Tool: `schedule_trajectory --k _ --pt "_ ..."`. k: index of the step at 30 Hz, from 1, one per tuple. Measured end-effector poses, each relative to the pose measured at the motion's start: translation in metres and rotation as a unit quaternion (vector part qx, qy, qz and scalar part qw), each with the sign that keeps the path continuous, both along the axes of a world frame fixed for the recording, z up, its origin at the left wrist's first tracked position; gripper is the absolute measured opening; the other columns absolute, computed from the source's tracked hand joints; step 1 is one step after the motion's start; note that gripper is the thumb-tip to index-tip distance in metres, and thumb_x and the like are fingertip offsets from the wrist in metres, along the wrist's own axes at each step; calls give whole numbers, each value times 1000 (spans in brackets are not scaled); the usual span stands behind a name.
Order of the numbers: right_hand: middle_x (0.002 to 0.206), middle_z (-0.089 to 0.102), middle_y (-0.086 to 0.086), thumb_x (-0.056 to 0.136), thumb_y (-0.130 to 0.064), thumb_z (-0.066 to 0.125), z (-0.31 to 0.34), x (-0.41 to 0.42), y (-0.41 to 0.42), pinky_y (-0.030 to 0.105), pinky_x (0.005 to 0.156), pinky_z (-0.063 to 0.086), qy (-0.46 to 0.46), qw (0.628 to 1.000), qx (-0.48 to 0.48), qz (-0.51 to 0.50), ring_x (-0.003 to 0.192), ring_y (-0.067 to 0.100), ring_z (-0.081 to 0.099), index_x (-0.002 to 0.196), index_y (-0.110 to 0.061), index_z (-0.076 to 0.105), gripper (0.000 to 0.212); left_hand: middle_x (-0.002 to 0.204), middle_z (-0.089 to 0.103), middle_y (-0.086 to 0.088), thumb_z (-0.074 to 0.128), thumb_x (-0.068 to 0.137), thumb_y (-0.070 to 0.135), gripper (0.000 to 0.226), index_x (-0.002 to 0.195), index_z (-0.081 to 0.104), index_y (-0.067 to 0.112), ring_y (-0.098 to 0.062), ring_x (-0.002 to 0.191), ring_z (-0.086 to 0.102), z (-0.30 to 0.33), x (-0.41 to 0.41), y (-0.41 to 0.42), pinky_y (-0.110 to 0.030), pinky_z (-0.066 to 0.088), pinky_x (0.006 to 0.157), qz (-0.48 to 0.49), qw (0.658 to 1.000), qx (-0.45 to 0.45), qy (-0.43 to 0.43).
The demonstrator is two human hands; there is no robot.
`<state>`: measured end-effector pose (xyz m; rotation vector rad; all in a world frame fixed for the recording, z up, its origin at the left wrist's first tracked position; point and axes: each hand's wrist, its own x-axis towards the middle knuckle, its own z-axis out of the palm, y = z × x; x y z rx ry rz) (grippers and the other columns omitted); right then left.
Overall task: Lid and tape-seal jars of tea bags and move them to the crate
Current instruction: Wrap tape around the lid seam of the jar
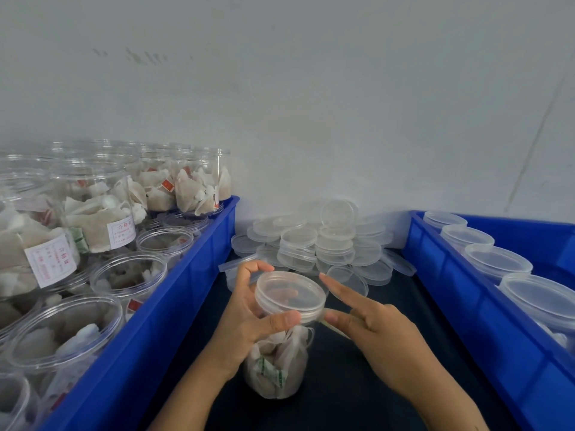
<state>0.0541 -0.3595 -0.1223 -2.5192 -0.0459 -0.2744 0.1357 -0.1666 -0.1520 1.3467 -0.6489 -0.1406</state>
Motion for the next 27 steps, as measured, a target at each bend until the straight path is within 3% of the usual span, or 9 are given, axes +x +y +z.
schedule_trajectory --k 3,7,11,13,14,16,18,22,27 --pt "59 51 -14 84 -73 37 -1 1 2 20 68 42 4 1000 -4 -5 62 2 51 124 -82 14 46 103 72 10 95 41 49 103 121 36 19 -10 97 70 1 0 0 -22 56 73 -17 1000 1 7" --pt "63 57 -22 72 -80 24 -1 1 5 20 64 42 -10 1000 -29 -9 57 -3 50 124 -82 11 53 103 73 7 95 40 49 106 121 34 18 -12 98 69 0 2 1 -23 55 76 -41 999 1 27" --pt "60 53 -30 87 -70 29 -3 2 11 18 59 40 -30 998 -53 -12 58 -11 49 133 -74 15 48 106 67 12 83 55 44 82 118 41 12 -8 101 67 0 2 2 -21 54 79 2 1000 15 -14" --pt "61 50 -35 92 -65 30 -5 2 13 17 56 37 -43 996 -67 -29 58 -8 49 138 -69 18 47 113 55 19 75 63 63 80 126 44 22 -1 104 62 2 -2 0 -18 51 85 40 996 51 -62" --pt "61 53 -29 93 -63 30 -6 2 15 18 56 36 -56 995 -73 -42 55 -2 48 139 -67 18 48 116 48 21 64 70 70 74 132 43 34 2 105 59 4 -6 -1 -15 48 87 69 990 82 -95" --pt "58 49 -11 95 -62 27 -8 1 19 21 60 39 -82 991 -82 -69 55 3 44 143 -62 17 49 114 41 25 39 85 69 53 136 37 56 4 103 55 5 -13 -4 -5 40 86 146 962 148 -178" --pt "64 48 -11 95 -61 21 -10 0 25 24 63 44 -94 986 -102 -87 63 4 50 145 -58 13 51 117 45 23 29 90 66 46 135 36 59 7 102 54 3 -17 -9 -1 37 83 207 933 182 -231" --pt "70 51 -10 96 -58 17 -10 -1 32 25 59 43 -114 978 -142 -100 63 6 51 147 -55 8 52 119 49 25 51 69 83 58 117 35 54 11 108 49 -2 -21 -18 -3 41 79 252 926 193 -203" --pt "81 62 -10 99 -47 28 -6 -4 35 24 59 44 -162 974 -135 -79 68 7 57 148 -48 25 48 111 54 21 66 62 72 56 106 39 52 11 102 52 -3 -18 -21 -6 45 77 269 935 152 -174"
